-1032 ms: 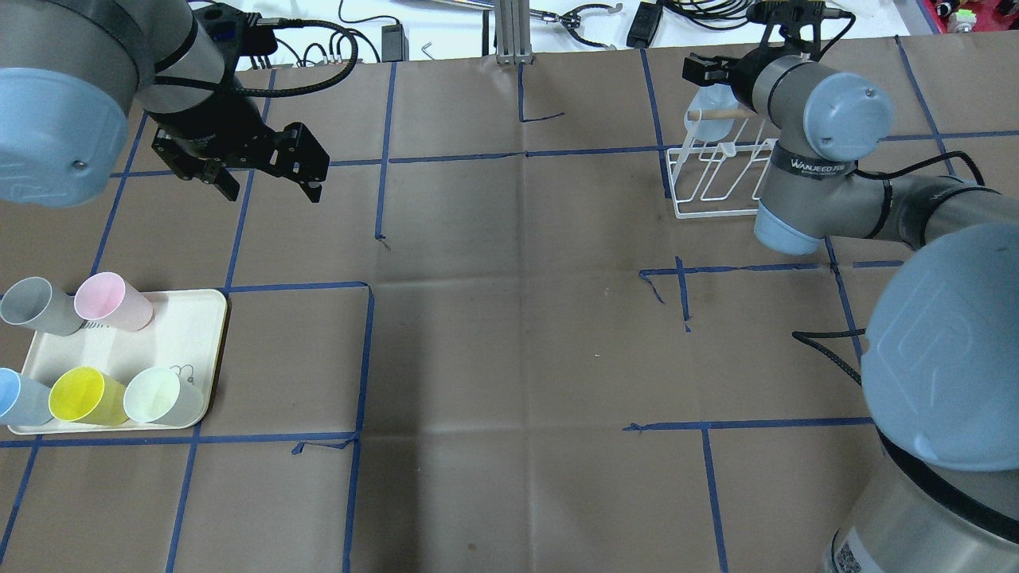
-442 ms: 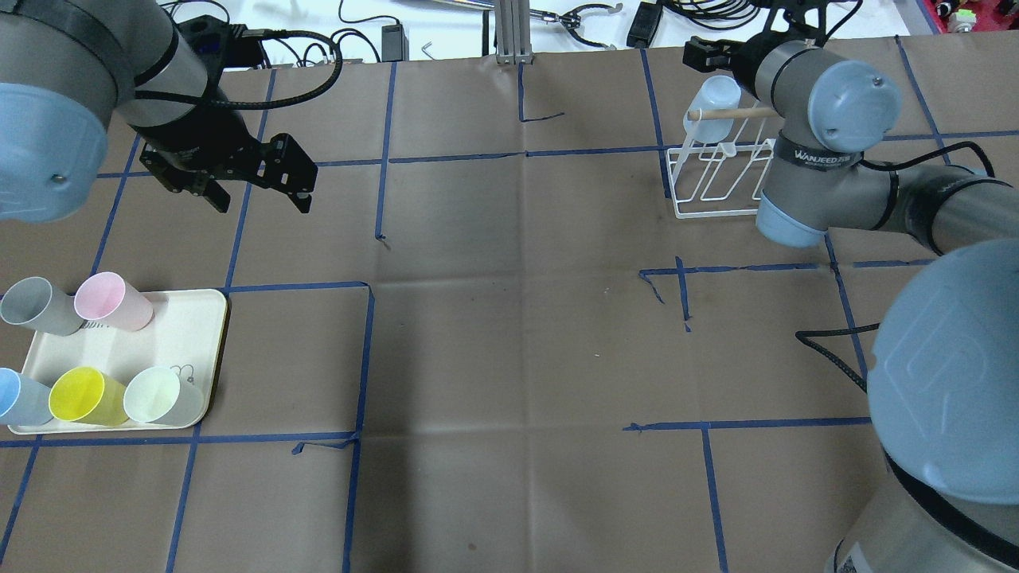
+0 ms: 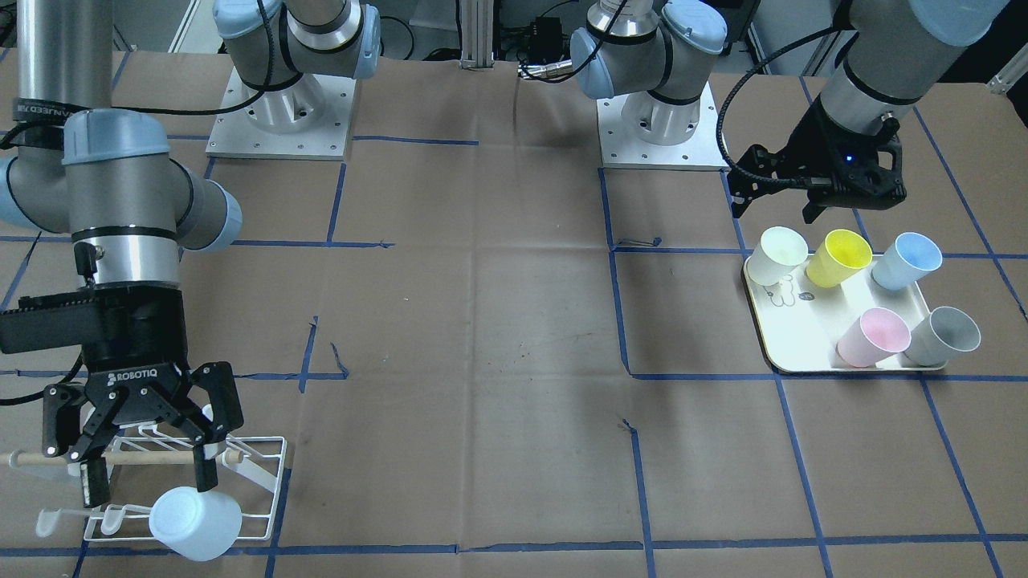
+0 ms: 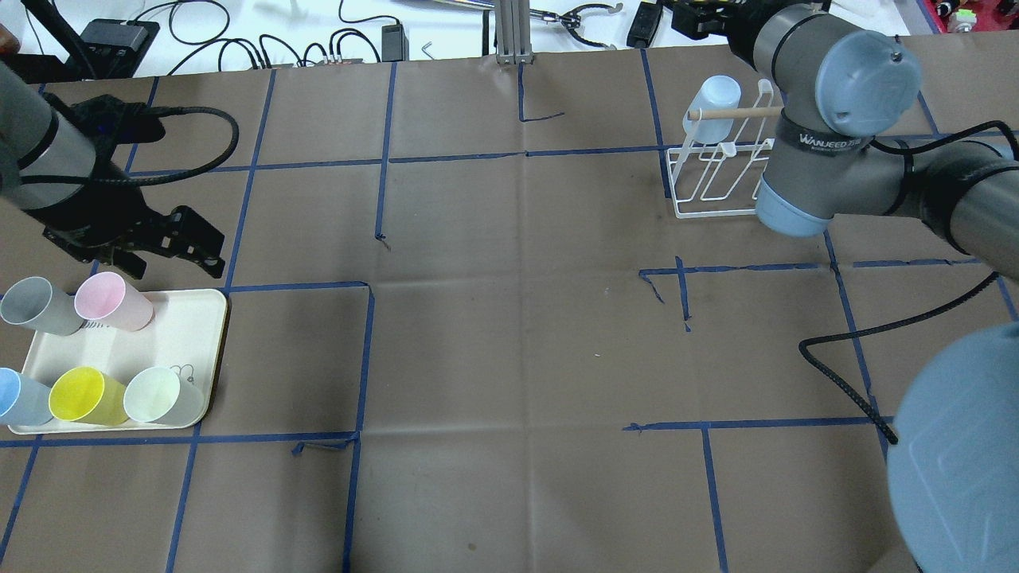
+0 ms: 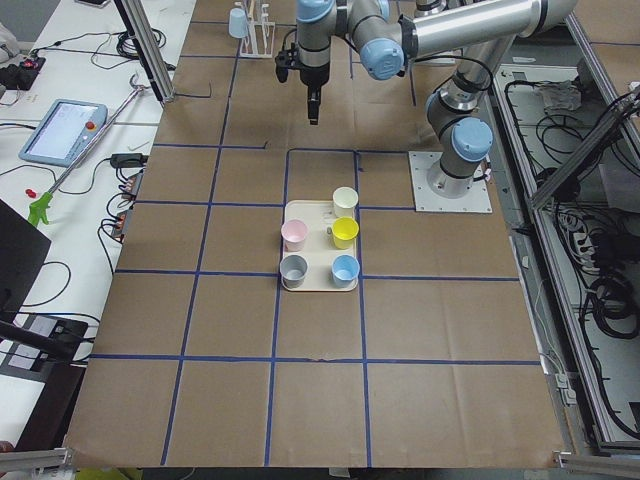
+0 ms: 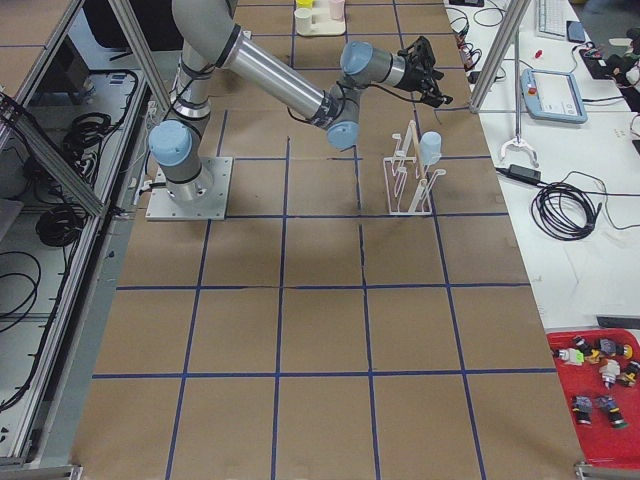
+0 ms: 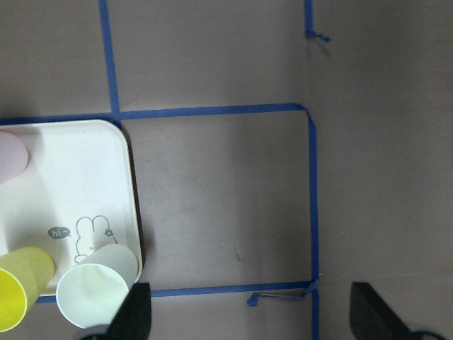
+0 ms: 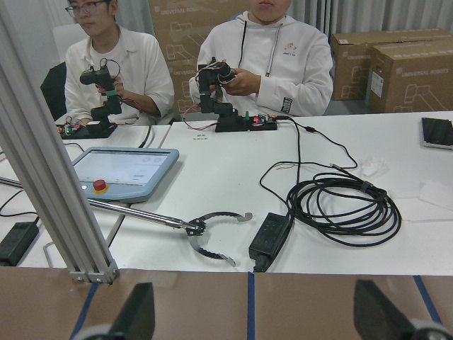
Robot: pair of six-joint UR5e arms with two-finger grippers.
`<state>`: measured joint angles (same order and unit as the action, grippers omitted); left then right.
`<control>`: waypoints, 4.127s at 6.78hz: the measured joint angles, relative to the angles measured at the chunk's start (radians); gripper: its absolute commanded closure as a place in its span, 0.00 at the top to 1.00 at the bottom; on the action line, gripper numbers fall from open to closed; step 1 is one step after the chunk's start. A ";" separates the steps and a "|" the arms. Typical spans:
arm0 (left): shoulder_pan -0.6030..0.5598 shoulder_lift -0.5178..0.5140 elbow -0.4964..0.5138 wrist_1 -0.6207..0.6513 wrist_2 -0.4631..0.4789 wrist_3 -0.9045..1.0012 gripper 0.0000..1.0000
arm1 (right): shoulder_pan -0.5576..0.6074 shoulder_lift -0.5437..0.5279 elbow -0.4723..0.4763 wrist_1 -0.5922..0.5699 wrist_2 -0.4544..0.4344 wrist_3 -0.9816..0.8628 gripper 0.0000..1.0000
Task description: Transfer IKEA cup to right arm and place on rack
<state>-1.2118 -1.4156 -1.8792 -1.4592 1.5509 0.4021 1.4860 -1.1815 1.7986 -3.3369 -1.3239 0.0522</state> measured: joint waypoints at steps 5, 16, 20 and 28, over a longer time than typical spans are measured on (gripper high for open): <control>0.188 0.008 -0.252 0.231 0.004 0.174 0.96 | 0.182 -0.211 0.196 0.018 -0.001 0.930 1.00; 0.217 -0.115 -0.409 0.454 0.114 0.182 0.00 | 0.274 -0.220 0.235 -0.013 -0.007 1.420 1.00; 0.214 -0.075 -0.259 0.277 0.115 0.176 0.00 | 0.274 -0.196 0.231 -0.010 -0.008 1.420 1.00; 0.061 -0.262 0.331 0.148 -0.500 0.212 0.00 | 0.273 -0.186 0.232 -0.015 -0.009 1.421 1.00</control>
<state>-1.1512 -1.6780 -1.5480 -1.3109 1.0512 0.6143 1.7594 -1.3673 2.0307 -3.3518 -1.3325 1.4733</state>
